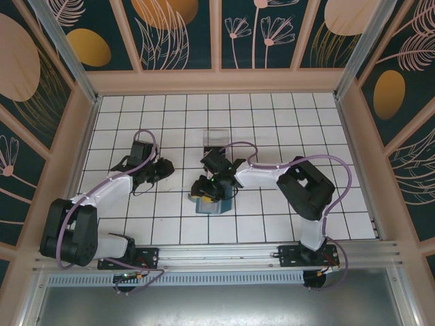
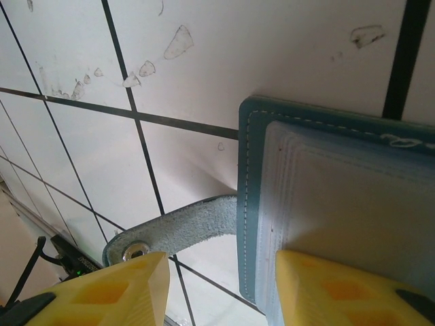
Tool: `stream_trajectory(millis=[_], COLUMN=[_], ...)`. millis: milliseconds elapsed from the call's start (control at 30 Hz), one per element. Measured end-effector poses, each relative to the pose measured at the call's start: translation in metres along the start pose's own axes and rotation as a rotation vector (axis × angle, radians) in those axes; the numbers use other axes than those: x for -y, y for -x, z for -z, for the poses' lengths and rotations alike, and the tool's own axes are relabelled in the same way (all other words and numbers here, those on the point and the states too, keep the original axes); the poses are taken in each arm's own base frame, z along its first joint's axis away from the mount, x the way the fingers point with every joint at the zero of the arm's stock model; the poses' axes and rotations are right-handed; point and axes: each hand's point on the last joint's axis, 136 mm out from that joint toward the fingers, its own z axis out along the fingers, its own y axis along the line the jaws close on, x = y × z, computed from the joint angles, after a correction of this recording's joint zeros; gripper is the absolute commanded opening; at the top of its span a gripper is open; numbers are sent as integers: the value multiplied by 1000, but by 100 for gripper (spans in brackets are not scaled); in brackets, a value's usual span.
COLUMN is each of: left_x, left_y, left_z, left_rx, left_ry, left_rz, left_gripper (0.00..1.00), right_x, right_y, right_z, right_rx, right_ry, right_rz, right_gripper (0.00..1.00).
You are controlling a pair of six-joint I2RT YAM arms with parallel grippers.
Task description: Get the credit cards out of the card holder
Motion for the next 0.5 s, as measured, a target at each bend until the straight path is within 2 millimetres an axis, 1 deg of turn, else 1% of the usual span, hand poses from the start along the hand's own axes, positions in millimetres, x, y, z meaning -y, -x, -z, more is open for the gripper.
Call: stream_trajectory(millis=[233,500], left_x=[0,0], left_y=[-1,-2], left_z=[-1,-1], left_rx=[-8,-11], left_ry=[-3,-5], left_rz=[1,2], left_gripper=[25,25], right_x=[4,11], right_y=[0,0], right_z=[4,6], right_rx=[15,31], right_ry=[-21,-55], right_rz=[-5,-10], right_gripper=[51,51])
